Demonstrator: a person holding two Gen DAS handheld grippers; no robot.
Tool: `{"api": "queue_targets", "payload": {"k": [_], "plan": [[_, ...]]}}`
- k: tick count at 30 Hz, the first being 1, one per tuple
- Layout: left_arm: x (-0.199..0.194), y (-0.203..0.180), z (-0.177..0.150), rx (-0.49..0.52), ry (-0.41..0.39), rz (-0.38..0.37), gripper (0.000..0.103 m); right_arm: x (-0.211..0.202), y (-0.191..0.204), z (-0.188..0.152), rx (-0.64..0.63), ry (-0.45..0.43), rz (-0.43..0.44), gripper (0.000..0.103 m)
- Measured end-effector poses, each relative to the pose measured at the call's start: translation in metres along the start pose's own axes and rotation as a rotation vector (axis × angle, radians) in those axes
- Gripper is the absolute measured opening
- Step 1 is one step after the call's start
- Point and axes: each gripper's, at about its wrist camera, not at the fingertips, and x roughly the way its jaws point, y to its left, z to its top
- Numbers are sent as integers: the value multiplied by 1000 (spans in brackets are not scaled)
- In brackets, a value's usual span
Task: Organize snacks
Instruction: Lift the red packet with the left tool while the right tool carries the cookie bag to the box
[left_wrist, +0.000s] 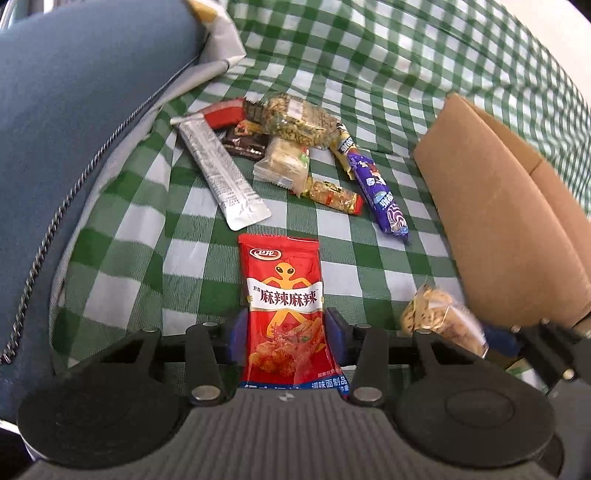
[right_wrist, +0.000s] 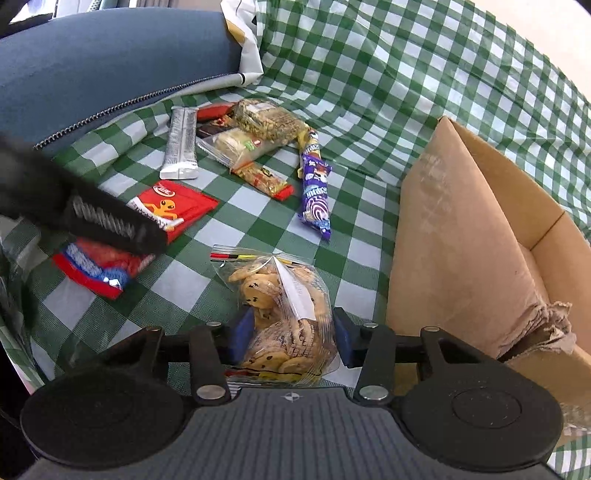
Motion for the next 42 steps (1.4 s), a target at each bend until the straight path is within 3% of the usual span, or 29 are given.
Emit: {"api": "queue_targets", "payload": {"k": [10, 16, 21, 25, 27, 28, 31, 42], "plan": [[4, -5, -1, 35, 10, 24, 56, 0, -1, 1, 22, 8, 30, 49], [7, -8, 0, 54, -1, 39, 61, 2, -6, 4, 67, -1, -2, 60], [10, -17, -2, 103, -4, 58, 67, 9, -5, 4, 73, 9, -4, 62], [15, -26, -6, 179, -11, 95, 67, 17, -6, 3, 79, 34, 14, 55], [17, -28, -7, 205, -19, 116, 58, 17, -3, 4, 61, 32, 8, 51], [17, -28, -6, 203, -24, 117, 52, 17, -2, 4, 53, 29, 4, 49], [13, -21, -3, 155, -29, 95, 50, 12, -2, 7, 57, 14, -1, 46], [-26, 2, 6, -62, -134, -89, 49, -39, -5, 19, -12, -152, -117, 44]]}}
